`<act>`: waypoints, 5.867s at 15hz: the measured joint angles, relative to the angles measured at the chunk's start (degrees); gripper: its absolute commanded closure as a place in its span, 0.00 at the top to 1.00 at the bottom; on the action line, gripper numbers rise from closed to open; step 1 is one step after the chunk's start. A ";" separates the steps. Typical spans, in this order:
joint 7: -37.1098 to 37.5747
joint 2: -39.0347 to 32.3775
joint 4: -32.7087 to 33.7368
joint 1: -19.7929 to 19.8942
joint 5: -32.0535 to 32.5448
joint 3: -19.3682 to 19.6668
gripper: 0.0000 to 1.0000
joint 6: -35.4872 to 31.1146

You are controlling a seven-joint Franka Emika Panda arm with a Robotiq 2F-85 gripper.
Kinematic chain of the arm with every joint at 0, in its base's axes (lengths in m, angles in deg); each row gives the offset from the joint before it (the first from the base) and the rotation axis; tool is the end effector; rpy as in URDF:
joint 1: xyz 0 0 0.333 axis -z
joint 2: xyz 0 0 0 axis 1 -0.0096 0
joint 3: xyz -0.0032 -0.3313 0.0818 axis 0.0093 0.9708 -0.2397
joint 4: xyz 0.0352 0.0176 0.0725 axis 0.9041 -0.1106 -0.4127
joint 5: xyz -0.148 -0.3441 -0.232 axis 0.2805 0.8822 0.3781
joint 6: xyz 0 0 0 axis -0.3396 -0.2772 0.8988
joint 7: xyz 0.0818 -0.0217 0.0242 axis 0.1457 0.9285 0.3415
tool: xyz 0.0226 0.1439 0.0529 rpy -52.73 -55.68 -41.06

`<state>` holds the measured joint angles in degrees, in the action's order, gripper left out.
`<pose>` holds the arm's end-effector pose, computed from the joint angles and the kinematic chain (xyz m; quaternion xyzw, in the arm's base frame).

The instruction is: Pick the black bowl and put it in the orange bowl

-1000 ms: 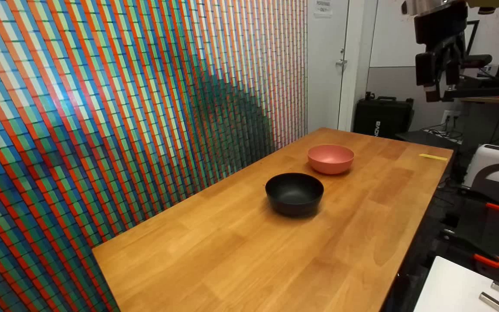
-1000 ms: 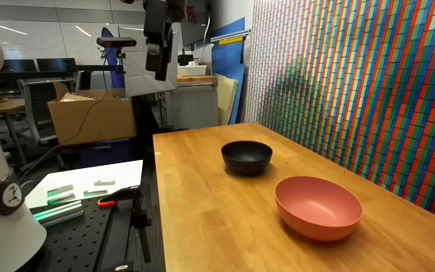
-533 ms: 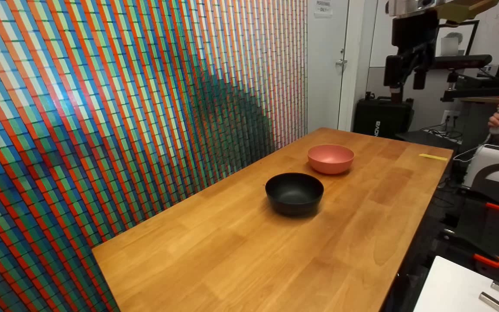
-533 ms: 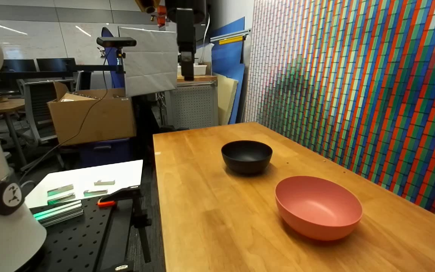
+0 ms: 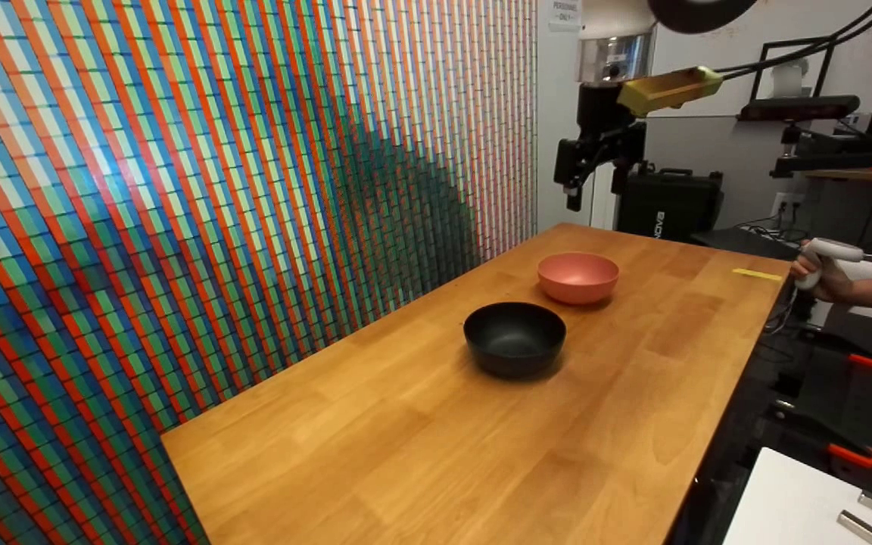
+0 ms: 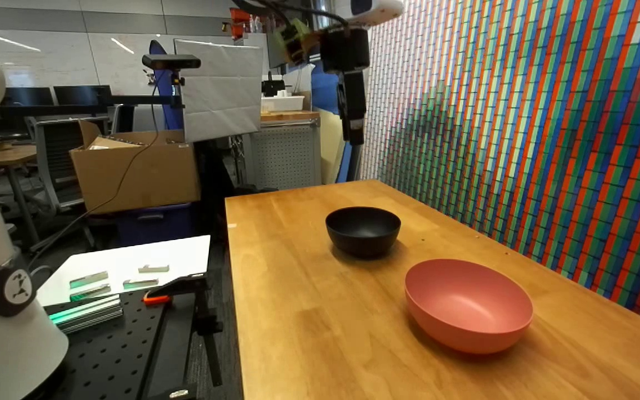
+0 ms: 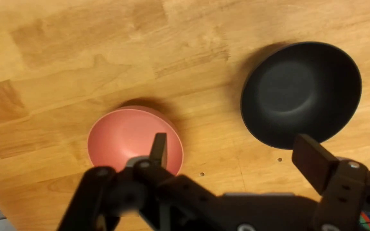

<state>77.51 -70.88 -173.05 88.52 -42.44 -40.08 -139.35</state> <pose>0.5204 0.1393 0.3273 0.9919 -0.1095 0.0460 0.0452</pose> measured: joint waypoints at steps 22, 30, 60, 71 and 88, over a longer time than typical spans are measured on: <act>8.20 -37.65 17.36 -18.19 7.56 14.48 0.35 -5.65; 8.08 -37.70 18.71 -18.98 7.56 14.87 0.04 -5.55; 6.25 -18.64 10.56 -1.75 7.55 22.25 0.02 -1.91; 6.23 -21.01 7.94 -2.08 7.65 21.77 0.02 -4.67; 4.99 -24.33 12.58 -2.29 5.70 21.03 0.78 -5.51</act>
<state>82.49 -95.21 -160.47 86.23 -36.74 -19.05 -144.87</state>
